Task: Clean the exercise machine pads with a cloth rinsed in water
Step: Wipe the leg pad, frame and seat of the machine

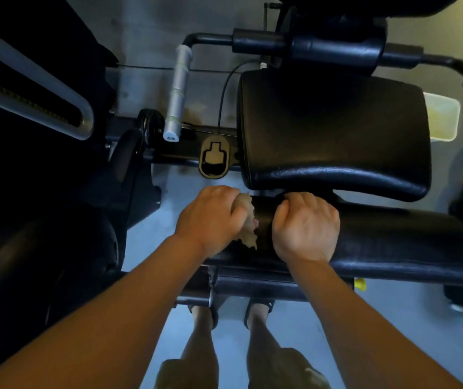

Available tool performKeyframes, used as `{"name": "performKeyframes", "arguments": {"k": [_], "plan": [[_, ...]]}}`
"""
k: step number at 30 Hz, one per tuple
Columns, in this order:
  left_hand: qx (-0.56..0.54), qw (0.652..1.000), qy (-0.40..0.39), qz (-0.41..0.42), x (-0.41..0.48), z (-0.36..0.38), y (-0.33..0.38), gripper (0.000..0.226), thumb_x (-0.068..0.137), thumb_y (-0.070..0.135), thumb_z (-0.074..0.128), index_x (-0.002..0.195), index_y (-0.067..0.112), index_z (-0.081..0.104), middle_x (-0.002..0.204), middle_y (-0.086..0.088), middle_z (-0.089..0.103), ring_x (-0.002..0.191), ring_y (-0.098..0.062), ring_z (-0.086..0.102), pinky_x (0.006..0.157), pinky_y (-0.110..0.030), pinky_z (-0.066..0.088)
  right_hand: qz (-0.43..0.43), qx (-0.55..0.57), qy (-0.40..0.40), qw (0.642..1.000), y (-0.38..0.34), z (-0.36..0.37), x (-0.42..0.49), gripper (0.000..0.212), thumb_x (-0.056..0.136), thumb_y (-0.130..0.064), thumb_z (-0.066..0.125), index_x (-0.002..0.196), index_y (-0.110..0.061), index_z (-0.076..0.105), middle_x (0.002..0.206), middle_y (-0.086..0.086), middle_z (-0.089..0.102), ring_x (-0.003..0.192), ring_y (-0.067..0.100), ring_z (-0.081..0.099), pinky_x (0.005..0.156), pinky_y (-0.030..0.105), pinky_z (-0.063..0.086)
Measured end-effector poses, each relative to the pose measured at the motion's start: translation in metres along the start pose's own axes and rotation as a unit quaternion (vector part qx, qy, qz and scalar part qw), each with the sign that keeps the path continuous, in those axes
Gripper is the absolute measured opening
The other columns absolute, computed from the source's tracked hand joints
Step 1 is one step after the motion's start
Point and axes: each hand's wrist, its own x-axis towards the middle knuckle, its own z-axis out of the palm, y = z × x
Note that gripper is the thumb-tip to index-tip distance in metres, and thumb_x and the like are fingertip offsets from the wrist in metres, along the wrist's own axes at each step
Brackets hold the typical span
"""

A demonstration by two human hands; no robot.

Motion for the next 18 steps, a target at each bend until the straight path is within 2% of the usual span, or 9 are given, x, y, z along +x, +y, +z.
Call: {"name": "performKeyframes", "arguments": {"k": [3,5,7,10,12,13,15,17,18], "plan": [[-0.026,0.992,-0.102,-0.071,0.029,-0.007,-0.006,0.043,0.094,0.056,0.035,0.091,0.026,0.066,0.092,0.003,0.068,0.094,-0.020,0.062,0.081,-0.044,0.051,0.004,0.011,0.029,1.000,0.000,0.005,-0.001,0.036,0.096,-0.032,0.042,0.102,-0.019,0.075,0.102,0.002,0.072,0.098,0.026,0.063,0.094,0.041,0.043],[-0.102,0.971,-0.168,-0.135,0.047,-0.008,-0.008,0.040,0.093,0.057,0.041,0.088,0.027,0.069,0.081,0.001,0.070,0.081,-0.021,0.065,0.075,-0.040,0.052,0.004,0.016,0.040,0.999,0.001,0.009,-0.001,0.035,0.095,-0.031,0.044,0.103,-0.019,0.075,0.105,0.003,0.073,0.100,0.027,0.064,0.095,0.042,0.043],[-0.162,0.946,-0.210,-0.187,0.060,-0.011,-0.006,0.034,0.096,0.045,0.049,0.084,0.019,0.066,0.071,-0.003,0.063,0.067,-0.021,0.057,0.066,-0.034,0.043,0.001,0.020,0.047,0.999,0.002,0.010,-0.001,0.034,0.094,-0.031,0.046,0.105,-0.018,0.076,0.107,0.003,0.073,0.101,0.027,0.064,0.096,0.042,0.043],[-0.157,0.933,-0.252,-0.205,0.070,-0.022,-0.001,0.036,0.103,0.034,0.048,0.071,0.017,0.051,0.060,-0.002,0.044,0.052,-0.016,0.039,0.051,-0.029,0.031,-0.003,0.023,0.062,0.998,0.002,0.012,-0.001,0.034,0.093,-0.030,0.047,0.104,-0.018,0.076,0.107,0.003,0.073,0.100,0.027,0.064,0.095,0.042,0.044],[-0.151,0.930,-0.267,-0.205,0.072,-0.028,0.001,0.032,0.105,0.034,0.044,0.080,0.016,0.054,0.059,0.000,0.039,0.045,-0.012,0.034,0.039,-0.023,0.027,-0.003,0.023,0.073,0.997,0.002,0.013,-0.001,0.033,0.092,-0.029,0.048,0.104,-0.017,0.077,0.107,0.003,0.073,0.100,0.027,0.065,0.095,0.042,0.044],[-0.153,0.930,-0.268,-0.202,0.072,-0.029,0.002,0.031,0.105,0.035,0.044,0.083,0.016,0.054,0.060,0.000,0.039,0.046,-0.012,0.034,0.038,-0.023,0.027,-0.003,0.022,0.077,0.997,0.002,0.014,-0.001,0.033,0.092,-0.029,0.049,0.103,-0.017,0.077,0.106,0.003,0.073,0.099,0.027,0.065,0.094,0.041,0.044],[-0.160,0.932,-0.268,-0.185,0.067,-0.031,0.003,0.034,0.104,0.036,0.046,0.078,0.018,0.055,0.066,0.001,0.048,0.056,-0.012,0.044,0.049,-0.026,0.036,-0.006,0.022,0.081,0.996,0.002,0.014,-0.002,0.032,0.092,-0.028,0.049,0.103,-0.017,0.077,0.106,0.003,0.073,0.099,0.027,0.065,0.093,0.041,0.043],[-0.146,0.946,-0.251,-0.142,0.059,-0.027,-0.002,0.032,0.102,0.043,0.044,0.087,0.025,0.066,0.090,0.003,0.067,0.083,-0.013,0.059,0.078,-0.034,0.051,-0.008,0.021,0.083,0.996,0.001,0.013,-0.001,0.032,0.092,-0.028,0.049,0.102,-0.016,0.077,0.105,0.003,0.073,0.099,0.027,0.065,0.093,0.041,0.043],[-0.113,0.960,-0.234,-0.103,0.054,-0.023,-0.007,0.034,0.100,0.049,0.041,0.095,0.030,0.068,0.101,0.005,0.069,0.095,-0.014,0.061,0.091,-0.040,0.051,-0.009,0.021,0.084,0.996,0.001,0.012,-0.001,0.032,0.092,-0.028,0.049,0.102,-0.016,0.077,0.105,0.003,0.074,0.099,0.027,0.065,0.092,0.041,0.043]]}}
